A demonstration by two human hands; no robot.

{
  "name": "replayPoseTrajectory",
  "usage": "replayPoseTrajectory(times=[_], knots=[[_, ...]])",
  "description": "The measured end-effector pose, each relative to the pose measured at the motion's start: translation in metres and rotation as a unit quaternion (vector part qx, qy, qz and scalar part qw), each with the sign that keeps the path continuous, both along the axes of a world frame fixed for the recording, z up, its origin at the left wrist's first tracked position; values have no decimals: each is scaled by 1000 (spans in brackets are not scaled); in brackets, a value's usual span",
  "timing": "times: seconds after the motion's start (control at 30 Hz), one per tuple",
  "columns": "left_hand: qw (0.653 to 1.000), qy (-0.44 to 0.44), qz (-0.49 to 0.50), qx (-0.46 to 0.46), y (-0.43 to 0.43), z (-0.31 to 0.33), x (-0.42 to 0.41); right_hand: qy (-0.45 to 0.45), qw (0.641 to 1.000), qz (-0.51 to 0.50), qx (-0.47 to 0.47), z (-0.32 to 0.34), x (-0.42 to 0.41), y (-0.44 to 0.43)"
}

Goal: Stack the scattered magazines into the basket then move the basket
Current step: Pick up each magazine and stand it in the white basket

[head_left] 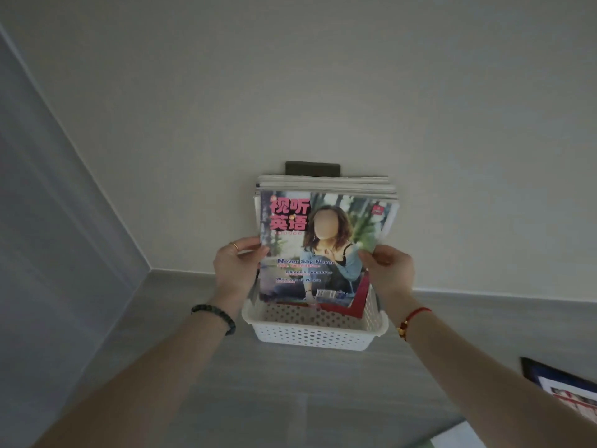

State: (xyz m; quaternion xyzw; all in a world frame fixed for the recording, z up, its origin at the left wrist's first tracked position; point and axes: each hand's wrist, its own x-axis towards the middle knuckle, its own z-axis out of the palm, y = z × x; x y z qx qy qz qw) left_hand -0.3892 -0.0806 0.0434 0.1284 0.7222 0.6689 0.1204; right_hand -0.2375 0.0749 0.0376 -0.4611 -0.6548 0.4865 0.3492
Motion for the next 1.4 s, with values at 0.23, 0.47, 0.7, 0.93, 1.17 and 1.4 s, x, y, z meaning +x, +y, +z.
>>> replayPoseTrajectory(times=[0.23, 0.47, 0.7, 0.93, 1.17, 1.4], knots=[[997, 61, 20, -41, 7, -27, -5, 2, 999, -11, 45, -24, -1, 7], [999, 35, 6, 14, 7, -35, 9, 22, 994, 16, 108, -16, -12, 4], [986, 146, -8, -84, 8, -40, 12, 18, 997, -20, 75, -22, -6, 8], [992, 92, -6, -91, 16, -29, -9, 2, 999, 37, 27, -17, -13, 16], [987, 120, -58, -88, 20, -19, -7, 2, 994, 67, 87, -12, -7, 10], [997, 29, -42, 53, 54, 45, -9, 109, 993, 20, -44, 42, -39, 28]])
